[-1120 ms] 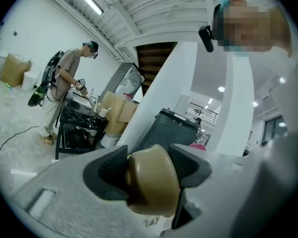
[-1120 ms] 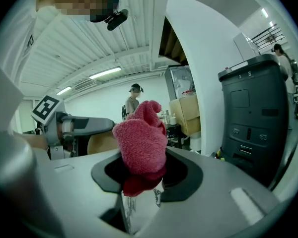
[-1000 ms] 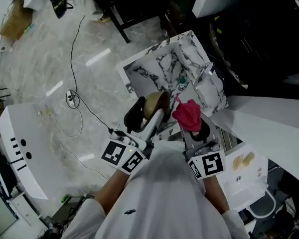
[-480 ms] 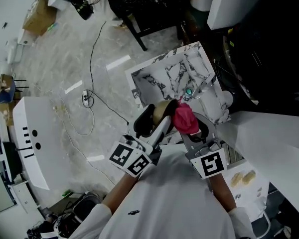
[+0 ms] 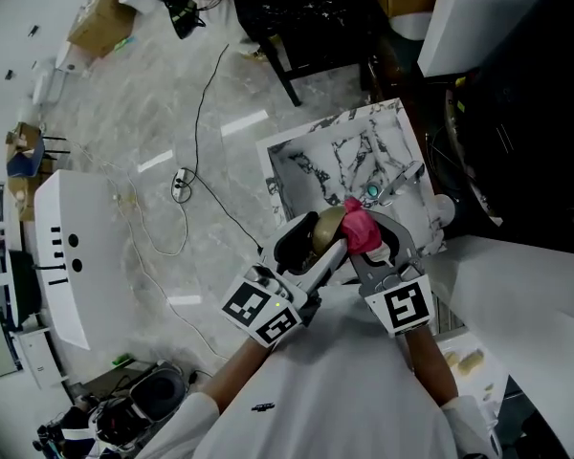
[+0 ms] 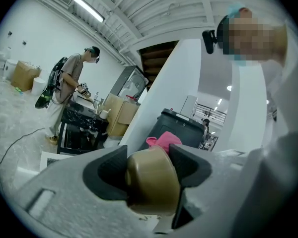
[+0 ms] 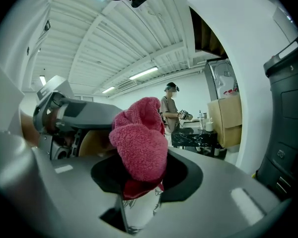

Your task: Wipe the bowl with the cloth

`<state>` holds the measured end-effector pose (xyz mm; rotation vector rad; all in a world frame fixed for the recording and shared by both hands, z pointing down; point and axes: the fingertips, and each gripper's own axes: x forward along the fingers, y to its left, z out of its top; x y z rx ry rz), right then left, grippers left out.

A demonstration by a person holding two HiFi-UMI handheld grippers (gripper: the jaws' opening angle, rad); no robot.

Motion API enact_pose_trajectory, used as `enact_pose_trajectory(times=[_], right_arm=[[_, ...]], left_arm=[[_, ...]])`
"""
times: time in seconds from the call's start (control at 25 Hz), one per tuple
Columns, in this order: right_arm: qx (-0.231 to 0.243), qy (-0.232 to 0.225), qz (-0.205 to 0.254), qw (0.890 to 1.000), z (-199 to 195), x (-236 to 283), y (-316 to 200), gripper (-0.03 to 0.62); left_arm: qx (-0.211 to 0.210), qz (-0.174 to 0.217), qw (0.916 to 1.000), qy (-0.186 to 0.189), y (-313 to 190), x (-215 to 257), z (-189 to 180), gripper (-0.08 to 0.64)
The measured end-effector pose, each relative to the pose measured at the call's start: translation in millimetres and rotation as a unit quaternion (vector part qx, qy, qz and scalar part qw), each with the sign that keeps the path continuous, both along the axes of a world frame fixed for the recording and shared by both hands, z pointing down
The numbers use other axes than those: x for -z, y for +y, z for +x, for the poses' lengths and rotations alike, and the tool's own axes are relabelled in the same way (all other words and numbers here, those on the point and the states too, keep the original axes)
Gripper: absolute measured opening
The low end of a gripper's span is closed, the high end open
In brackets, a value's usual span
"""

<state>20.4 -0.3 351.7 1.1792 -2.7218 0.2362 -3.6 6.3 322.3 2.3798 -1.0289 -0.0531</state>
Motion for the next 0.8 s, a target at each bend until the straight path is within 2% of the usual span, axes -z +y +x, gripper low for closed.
enact_pose_trajectory(times=[0.12,0.36,0.56,0.72,0.8], right_arm=[[0.002,0.028,0.005,1.0,-1.8,-1.2,-6.5,0.149],[-0.006,0.022,-0.007,1.0,-5.7,-4.6,-10.0,0.149],[0.015,0.037,-0.004,0.999,-12.7,-9.0,-4.1,0.149],[0.049,0.077,0.002,0.996,-19.6,-10.9,2.7,0.149],[0.058,0.081,0.0,0.995,-22.2,-12.5,4.9,0.149]], left_arm=[[0.009,0.012,0.9999,-0.006,-4.8,6.6,-3.6,0.27],[0.025,0.018,0.9995,0.001,-15.8,20.4,-16.0,0.272],[0.034,0.018,0.9993,-0.003,-21.5,23.3,-23.9,0.272],[0.04,0.009,0.9992,-0.001,-24.4,19.4,-28.1,0.272],[0.042,0.007,0.9991,0.001,-27.1,16.9,-30.3,0.271]])
